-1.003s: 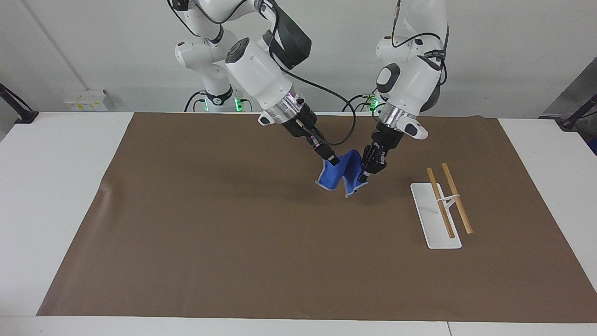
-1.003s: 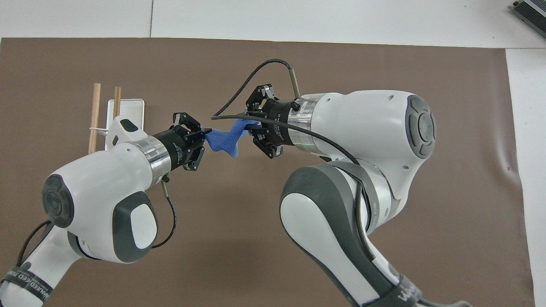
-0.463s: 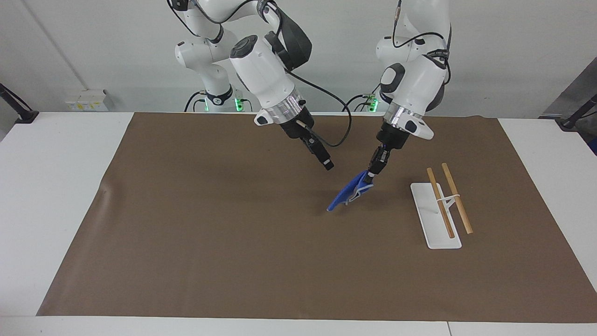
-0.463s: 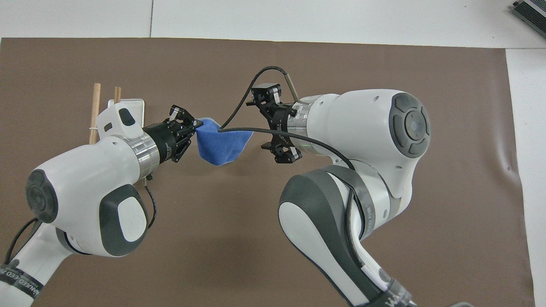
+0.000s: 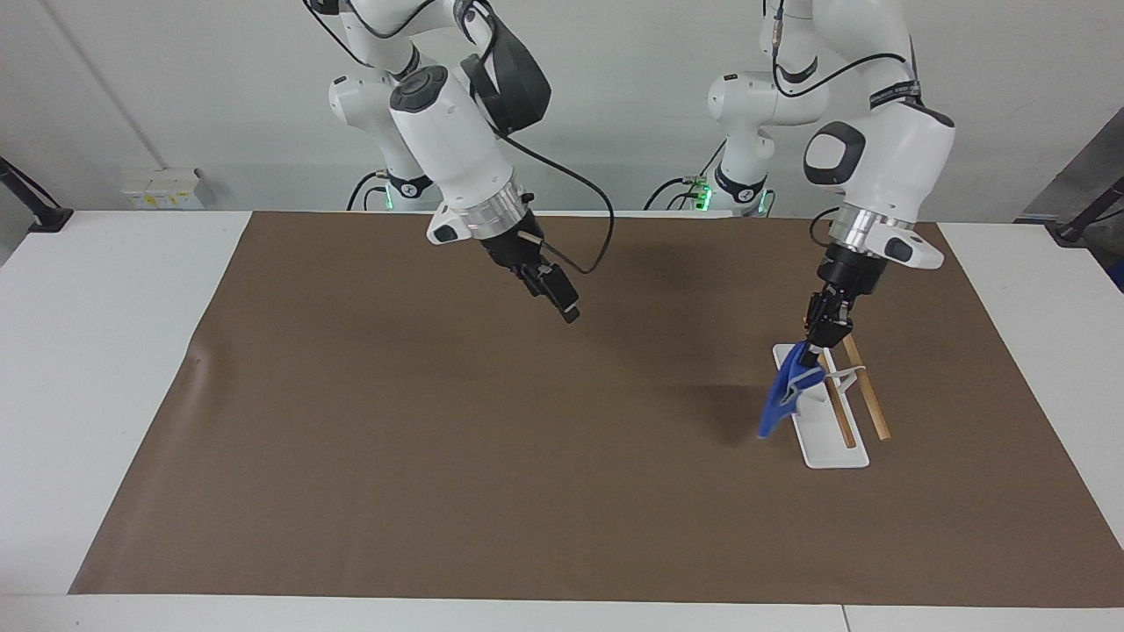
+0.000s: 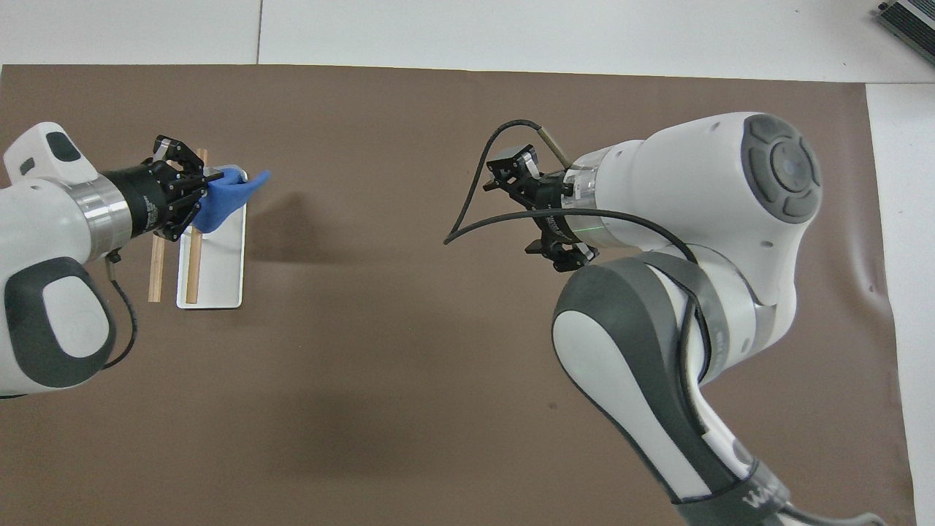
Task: Right arm passes towel to left arm to hang
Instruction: 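Carry the towel over the sticks with the left gripper while the right gripper withdraws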
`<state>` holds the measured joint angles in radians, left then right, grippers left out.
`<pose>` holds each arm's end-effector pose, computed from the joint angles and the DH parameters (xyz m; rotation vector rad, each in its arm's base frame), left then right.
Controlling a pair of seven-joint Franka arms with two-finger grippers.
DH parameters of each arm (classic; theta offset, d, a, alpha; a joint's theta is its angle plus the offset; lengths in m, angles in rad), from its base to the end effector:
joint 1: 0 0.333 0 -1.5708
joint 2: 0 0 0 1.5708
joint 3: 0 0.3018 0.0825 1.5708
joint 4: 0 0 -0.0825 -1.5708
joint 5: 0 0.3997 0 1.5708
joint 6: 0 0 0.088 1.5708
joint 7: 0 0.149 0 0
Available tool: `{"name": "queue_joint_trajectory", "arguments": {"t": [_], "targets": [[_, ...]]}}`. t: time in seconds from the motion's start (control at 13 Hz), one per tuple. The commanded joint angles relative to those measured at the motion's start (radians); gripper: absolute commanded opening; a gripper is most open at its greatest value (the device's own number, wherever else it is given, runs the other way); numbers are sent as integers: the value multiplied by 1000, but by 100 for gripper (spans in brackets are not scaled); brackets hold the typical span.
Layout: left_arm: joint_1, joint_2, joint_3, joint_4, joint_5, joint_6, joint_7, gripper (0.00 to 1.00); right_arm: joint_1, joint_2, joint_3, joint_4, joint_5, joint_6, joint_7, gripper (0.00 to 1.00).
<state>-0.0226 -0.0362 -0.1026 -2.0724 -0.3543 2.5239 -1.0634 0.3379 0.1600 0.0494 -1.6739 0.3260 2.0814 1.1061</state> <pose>0.6082 -0.0820 0.4422 2.1882 1.4596 0.3366 0.6011 0.2736 0.4754 -2.5054 1.1269 0.0430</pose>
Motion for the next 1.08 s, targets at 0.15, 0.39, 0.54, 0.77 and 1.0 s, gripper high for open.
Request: {"name": "queue_joint_trajectory", "arguments": {"t": [0.15,0.39,0.54,0.77,1.0], "targets": [[121,-20,-6,104,99,-265,-6,0,-115,-56,9,-21,-162,-157,-277,100],[164,-36,-8,98,139,-315,-13,0,-180,-72,9,-21,-209,-205,-437,100],[206,-37,-8,92,146,-310,-15,0,-206,-74,9,-20,-269,-224,-533,100],[220,-42,-9,87,227,-307,-15,0,-237,-86,9,-13,-381,-256,-626,100],[220,-39,-9,65,232,-278,-15,0,-275,-103,6,-9,-394,-288,-709,100]]}}
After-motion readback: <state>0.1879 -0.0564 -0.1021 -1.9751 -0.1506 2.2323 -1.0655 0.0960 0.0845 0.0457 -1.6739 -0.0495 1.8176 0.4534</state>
